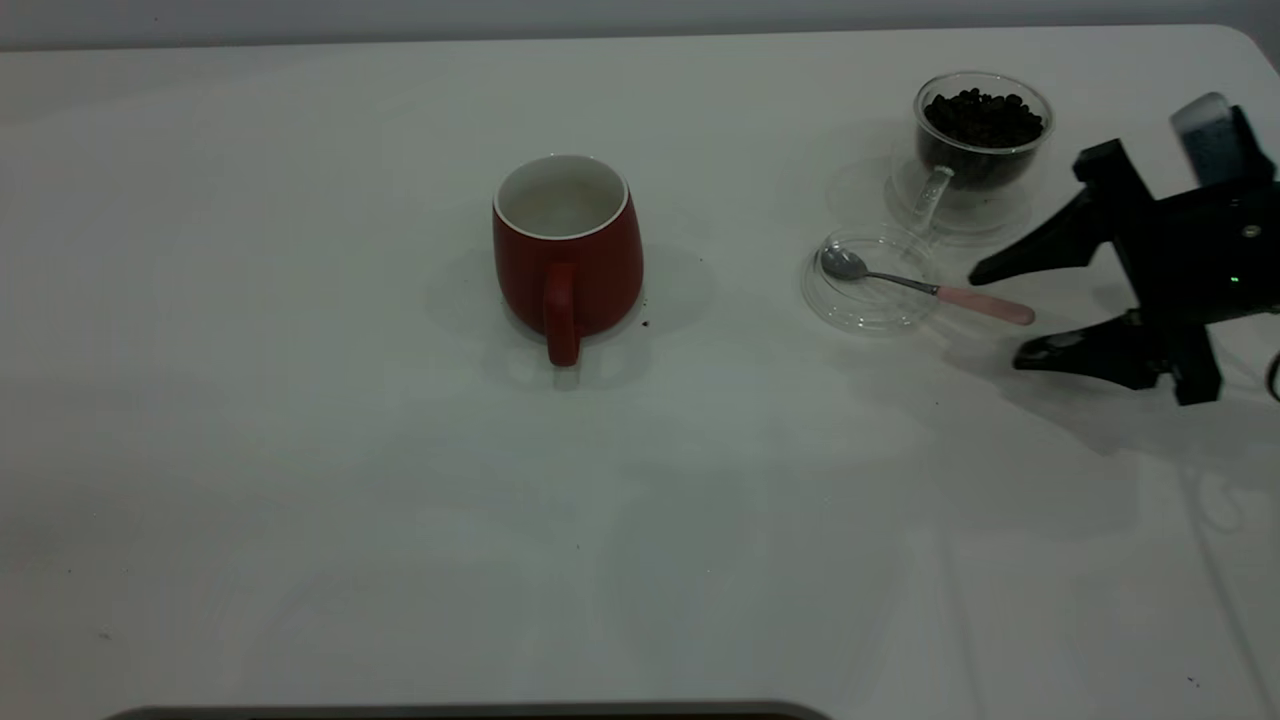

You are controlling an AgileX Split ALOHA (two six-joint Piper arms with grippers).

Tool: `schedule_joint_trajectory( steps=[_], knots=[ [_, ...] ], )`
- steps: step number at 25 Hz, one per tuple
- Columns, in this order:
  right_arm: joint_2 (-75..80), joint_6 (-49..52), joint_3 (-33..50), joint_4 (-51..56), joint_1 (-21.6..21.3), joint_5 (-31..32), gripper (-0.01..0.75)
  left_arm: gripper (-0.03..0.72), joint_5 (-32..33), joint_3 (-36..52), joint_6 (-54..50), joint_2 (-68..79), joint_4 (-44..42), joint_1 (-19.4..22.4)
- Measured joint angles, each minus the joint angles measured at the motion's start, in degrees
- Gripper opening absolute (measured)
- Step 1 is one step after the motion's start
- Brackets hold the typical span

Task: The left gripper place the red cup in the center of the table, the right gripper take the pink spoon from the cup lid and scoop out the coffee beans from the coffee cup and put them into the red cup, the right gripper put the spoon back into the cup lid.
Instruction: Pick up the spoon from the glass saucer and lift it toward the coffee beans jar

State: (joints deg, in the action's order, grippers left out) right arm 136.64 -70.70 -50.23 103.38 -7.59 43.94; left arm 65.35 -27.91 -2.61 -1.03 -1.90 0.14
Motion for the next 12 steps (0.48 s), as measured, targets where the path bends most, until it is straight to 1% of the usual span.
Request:
schedule_joint_trajectory(
  steps=[12],
  knots=[
    [1.0,-1.1,-3.3,-0.1,0.7,0.4,0.595,0.569,0.0,0.0,0.0,0.0,0.0,0.0]
  ],
)
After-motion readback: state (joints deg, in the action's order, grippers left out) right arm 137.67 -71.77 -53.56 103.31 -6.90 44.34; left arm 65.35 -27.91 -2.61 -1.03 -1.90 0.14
